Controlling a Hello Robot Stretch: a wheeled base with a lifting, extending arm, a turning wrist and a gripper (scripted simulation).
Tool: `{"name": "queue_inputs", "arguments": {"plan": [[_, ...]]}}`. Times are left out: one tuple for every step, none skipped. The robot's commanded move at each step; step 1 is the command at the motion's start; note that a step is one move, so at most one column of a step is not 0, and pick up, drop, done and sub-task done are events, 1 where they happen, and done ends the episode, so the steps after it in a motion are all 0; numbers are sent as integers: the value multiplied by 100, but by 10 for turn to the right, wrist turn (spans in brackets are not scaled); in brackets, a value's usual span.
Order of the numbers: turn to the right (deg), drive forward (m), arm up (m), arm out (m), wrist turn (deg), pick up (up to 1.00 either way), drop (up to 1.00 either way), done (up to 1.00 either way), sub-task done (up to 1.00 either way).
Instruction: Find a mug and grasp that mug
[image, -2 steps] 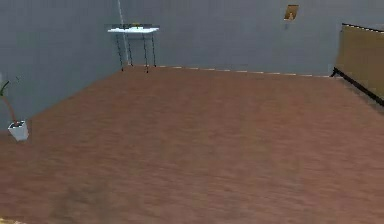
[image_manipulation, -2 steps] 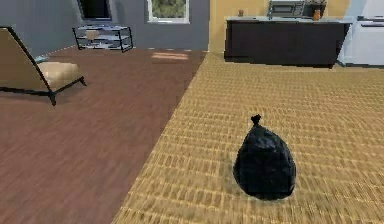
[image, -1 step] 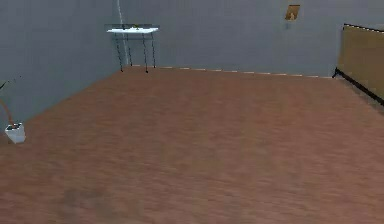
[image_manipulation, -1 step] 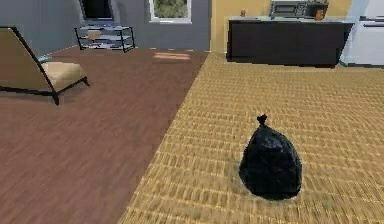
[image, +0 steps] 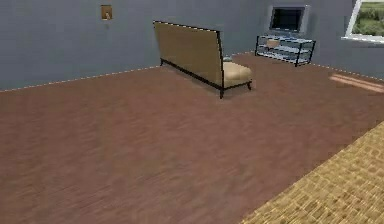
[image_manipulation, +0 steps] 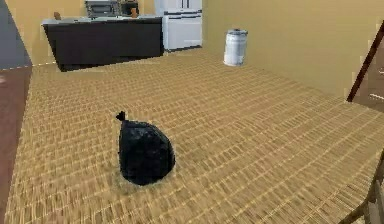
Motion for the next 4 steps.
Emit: {"name": "queue_inputs", "arguments": {"plan": [[450, 0, 0, 0, 0, 0, 0, 0, 0], [300, 0, 0, 0, 0, 0, 0, 0, 0], [450, 0, 0, 0, 0, 0, 0, 0, 0], [270, 0, 0, 0, 0, 0, 0, 0, 0]]}}
